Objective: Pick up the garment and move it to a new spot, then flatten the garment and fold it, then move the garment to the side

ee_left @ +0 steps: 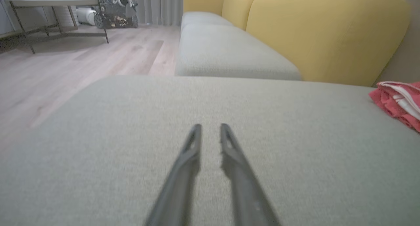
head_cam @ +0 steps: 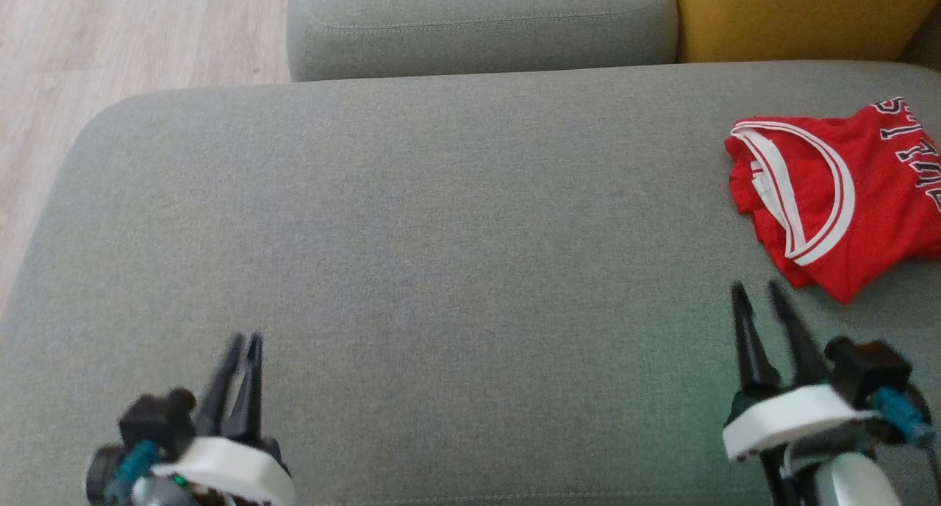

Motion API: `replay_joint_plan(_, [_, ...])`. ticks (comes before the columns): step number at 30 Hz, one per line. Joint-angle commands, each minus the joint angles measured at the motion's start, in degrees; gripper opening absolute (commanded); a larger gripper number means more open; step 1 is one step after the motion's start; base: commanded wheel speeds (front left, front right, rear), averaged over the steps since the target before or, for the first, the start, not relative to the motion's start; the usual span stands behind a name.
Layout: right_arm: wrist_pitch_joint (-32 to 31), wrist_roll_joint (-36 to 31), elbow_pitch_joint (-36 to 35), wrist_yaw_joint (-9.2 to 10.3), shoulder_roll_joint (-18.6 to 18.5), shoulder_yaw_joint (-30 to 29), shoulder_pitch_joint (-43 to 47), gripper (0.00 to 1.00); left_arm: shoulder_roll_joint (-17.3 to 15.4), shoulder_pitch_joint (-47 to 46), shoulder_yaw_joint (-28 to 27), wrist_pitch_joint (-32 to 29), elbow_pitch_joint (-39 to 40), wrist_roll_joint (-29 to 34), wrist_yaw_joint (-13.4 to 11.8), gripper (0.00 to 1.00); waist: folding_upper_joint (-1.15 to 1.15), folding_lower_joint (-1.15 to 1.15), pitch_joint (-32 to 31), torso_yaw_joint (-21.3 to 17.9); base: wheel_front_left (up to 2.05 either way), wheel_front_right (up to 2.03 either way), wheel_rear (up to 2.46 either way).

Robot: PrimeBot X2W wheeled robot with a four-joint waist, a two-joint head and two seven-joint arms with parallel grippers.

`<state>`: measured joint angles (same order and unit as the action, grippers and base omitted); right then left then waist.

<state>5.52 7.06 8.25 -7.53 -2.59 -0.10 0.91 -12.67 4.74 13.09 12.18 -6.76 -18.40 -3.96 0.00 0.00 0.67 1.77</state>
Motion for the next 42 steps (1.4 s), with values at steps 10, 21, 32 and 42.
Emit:
replay_joint_plan(10, [-0.5, 5.2, 1.9, 0.0, -0.1, -0.2, 0.3, 0.0, 1.0, 0.1, -0.7, -1.0, -1.8, -4.5, 0.6, 0.0, 0.0, 0.0, 0.0, -0.1, 0.0, 0.0, 0.0])
replay_joint_plan(21, [-1.5, 13.5, 2.3, 0.01, -0.3, -0.5, -0.4, 0.0, 1.8, -1.1, -2.4, -2.6, -2.6, -11.8, 1.8, 0.0, 0.0, 0.0, -0.1, -0.3, 0.0, 0.0, 0.0])
replay_joint_plan(32, [-2.4, 21.2, 2.6, 0.01, -0.5, -0.9, -1.1, 0.0, 2.5, -2.1, -4.0, -4.1, -3.1, -18.4, 2.8, 0.0, 0.0, 0.0, -0.1, -0.4, 0.0, 0.0, 0.0])
replay_joint_plan(42, [-3.2, 27.4, 2.9, 0.01, -0.6, -1.3, -1.7, 0.0, 3.0, -2.9, -5.3, -5.4, -3.4, -23.7, 3.6, 0.0, 0.0, 0.0, -0.2, -0.6, 0.0, 0.0, 0.0])
